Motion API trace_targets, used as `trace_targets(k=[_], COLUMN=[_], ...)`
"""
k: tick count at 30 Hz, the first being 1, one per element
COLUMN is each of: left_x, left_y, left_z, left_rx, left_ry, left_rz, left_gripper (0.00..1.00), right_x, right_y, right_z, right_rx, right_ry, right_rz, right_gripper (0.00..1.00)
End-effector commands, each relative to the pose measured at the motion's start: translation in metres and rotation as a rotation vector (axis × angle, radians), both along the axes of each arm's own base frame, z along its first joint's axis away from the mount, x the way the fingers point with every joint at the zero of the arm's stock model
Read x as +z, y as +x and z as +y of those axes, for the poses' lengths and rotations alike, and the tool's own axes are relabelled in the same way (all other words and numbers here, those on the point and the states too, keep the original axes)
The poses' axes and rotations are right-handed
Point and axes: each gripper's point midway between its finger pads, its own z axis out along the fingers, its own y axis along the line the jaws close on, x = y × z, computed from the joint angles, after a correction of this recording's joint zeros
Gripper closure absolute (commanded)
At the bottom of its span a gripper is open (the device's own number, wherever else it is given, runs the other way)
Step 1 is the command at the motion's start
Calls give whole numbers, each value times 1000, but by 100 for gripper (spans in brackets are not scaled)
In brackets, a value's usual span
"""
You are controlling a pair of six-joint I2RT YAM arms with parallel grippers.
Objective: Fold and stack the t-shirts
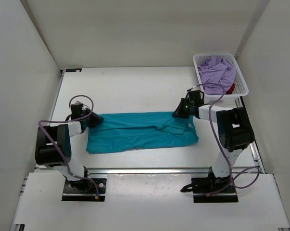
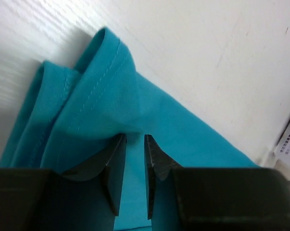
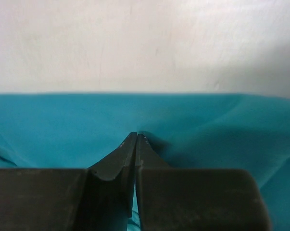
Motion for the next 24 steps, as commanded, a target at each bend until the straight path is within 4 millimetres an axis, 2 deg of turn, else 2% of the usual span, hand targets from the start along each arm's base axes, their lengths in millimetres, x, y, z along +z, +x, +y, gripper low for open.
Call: trace_targets(k=[1,3,4,5,6,7,9,10,11,13,14,15,18,20,24], left_x=[39,60,77,84,98,99,101,96,88,76,69,58,44,42,37], left_y=[33,39,43,41,40,35,24,17,13,2,1,-4,-12,-15,-22], left_z=[0,-9,-7,-9,-6,-18,-35,-48,-52,-83,-90,-104,-135,-152,-165], left_rx=[0,-32,-34,-33,-32,-60,-108,-150,-164,-263,-284,-324,-417,-466,-501], left_ry=[-9,27,63,93,112,118,122,137,159,191,200,201,160,158,153], left_rz=[-98,-136,-176,-194,-225,-230,-251,-243,-223,-202,-187,-164,-140,-140,-145], left_gripper=[67,66,66,64,64,63,62,63,63,63,64,64,65,66,65], right_x=[29,50,67,68,81,87,87,87,82,74,61,61,45,33,27], right_y=[41,47,48,43,41,30,17,8,-2,-12,-17,-21,-39,-50,-66], right_z=[0,0,6,6,8,12,14,18,19,27,30,33,53,54,55], right_rx=[-29,-17,6,3,3,8,12,25,45,101,124,153,264,289,296], right_ry=[39,25,30,10,-7,-13,-37,-37,-42,-39,-46,-34,-41,-106,-124], right_rz=[-81,-111,-153,-151,-187,-203,-228,-234,-221,-197,-159,-146,-91,-65,-61], right_gripper=[100,97,93,91,87,83,82,83,86,99,100,100,100,100,100])
